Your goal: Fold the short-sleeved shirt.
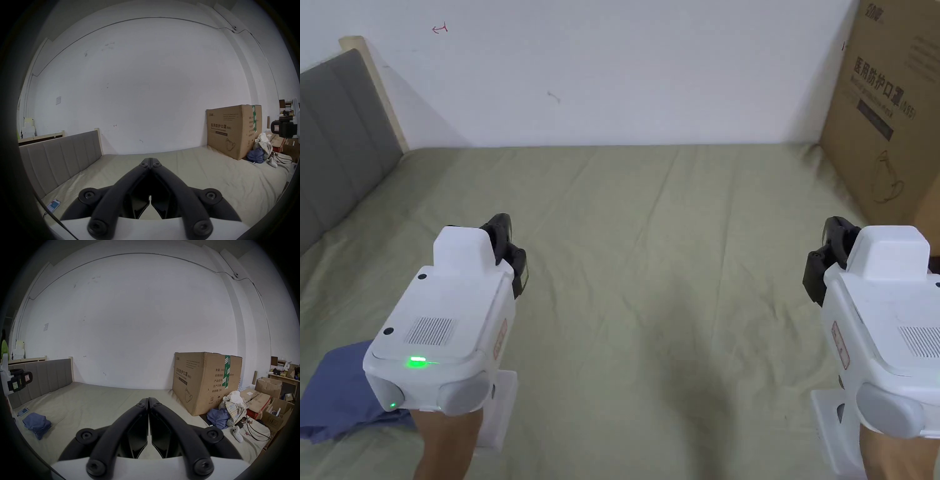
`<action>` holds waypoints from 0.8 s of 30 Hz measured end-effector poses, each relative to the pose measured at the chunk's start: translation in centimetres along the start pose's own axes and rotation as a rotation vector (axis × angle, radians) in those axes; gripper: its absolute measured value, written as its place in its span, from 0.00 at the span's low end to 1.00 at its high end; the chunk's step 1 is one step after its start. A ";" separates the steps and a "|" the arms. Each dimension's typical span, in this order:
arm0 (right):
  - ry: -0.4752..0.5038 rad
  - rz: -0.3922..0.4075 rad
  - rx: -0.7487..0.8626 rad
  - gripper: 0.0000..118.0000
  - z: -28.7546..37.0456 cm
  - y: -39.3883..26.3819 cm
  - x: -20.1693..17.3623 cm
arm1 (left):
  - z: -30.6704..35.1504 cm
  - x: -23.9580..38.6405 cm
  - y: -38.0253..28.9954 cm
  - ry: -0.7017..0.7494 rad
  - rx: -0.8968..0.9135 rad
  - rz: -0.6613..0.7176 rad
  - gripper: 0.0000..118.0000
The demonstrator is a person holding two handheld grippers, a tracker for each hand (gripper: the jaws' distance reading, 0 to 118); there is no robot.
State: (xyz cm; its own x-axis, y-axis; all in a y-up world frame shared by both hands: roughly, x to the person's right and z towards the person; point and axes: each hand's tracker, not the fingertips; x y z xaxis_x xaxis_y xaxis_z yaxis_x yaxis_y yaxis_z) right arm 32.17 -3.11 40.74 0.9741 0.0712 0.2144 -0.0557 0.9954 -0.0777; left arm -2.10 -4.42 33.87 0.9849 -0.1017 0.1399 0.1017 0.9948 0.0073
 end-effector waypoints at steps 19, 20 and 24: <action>0.006 -0.001 0.017 0.00 0.1 0.5 -0.1 | 0.2 1.4 0.1 -0.013 0.013 -0.019 0.00; 0.006 -0.002 0.017 0.00 0.1 0.6 -0.1 | 0.2 1.4 0.1 -0.014 0.013 -0.019 0.00; 0.008 0.002 0.019 0.00 0.1 0.6 -0.2 | 0.2 1.3 0.2 -0.016 0.014 -0.004 0.00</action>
State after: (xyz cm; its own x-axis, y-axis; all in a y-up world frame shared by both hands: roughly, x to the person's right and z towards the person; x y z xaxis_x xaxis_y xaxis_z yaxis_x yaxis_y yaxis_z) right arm 31.95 -2.48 40.74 0.9758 0.0730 0.2063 -0.0619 0.9963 -0.0596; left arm -0.80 -4.31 34.24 0.9822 -0.1052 0.1559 0.1030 0.9944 0.0219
